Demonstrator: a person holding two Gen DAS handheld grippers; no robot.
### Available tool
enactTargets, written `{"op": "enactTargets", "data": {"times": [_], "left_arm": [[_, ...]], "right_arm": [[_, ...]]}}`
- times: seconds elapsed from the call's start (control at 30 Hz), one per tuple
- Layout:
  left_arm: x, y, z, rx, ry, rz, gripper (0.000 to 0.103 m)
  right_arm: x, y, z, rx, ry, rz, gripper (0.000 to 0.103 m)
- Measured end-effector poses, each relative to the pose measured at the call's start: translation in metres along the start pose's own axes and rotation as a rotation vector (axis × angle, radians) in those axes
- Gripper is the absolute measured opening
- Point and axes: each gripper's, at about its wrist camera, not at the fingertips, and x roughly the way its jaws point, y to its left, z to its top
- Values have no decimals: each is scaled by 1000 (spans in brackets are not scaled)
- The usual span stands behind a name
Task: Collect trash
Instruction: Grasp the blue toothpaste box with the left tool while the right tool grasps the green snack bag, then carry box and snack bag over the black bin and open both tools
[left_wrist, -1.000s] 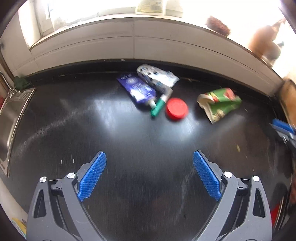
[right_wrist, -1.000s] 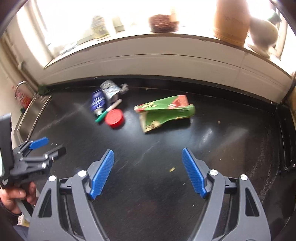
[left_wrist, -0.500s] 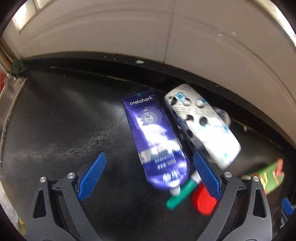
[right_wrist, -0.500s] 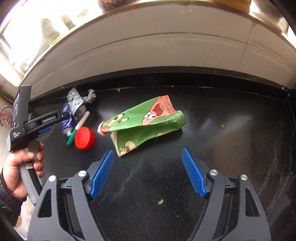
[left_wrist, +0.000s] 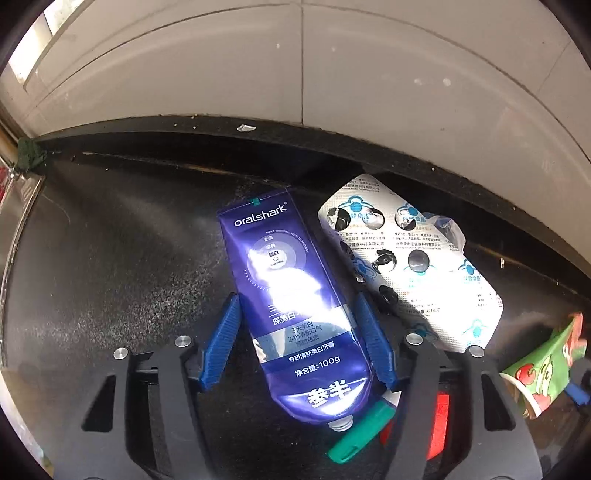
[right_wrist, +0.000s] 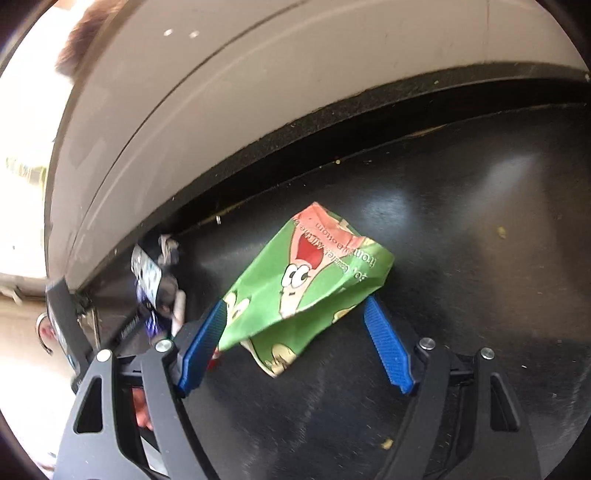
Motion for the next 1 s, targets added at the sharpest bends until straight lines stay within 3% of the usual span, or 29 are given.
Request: {"op": "enactTargets", "data": {"times": [0.07,0.1,0.23,0.43,0.6,1.0], "left_arm": [[-5,5,-6,4,-5,-11,53],[-9,7,-11,7,-4,-24,51],[-21,24,-24,-6,15,-89,50],[-65,40,-52,52,-28,-133,50],[-107,58,-82,95,-57,-139,50],[-169,76,-173,88,-76,-158,50]], "right_arm": [[7,0,3,13,8,6,69],[11,-2,3,29,20,23,52],[16,3,3,29,27,96,29],[-21,35,-20,-168,-36,69,26],[-45,53,-57,-303,-30,40,26],[-80,59,-152,-442,-3,23,26]]}}
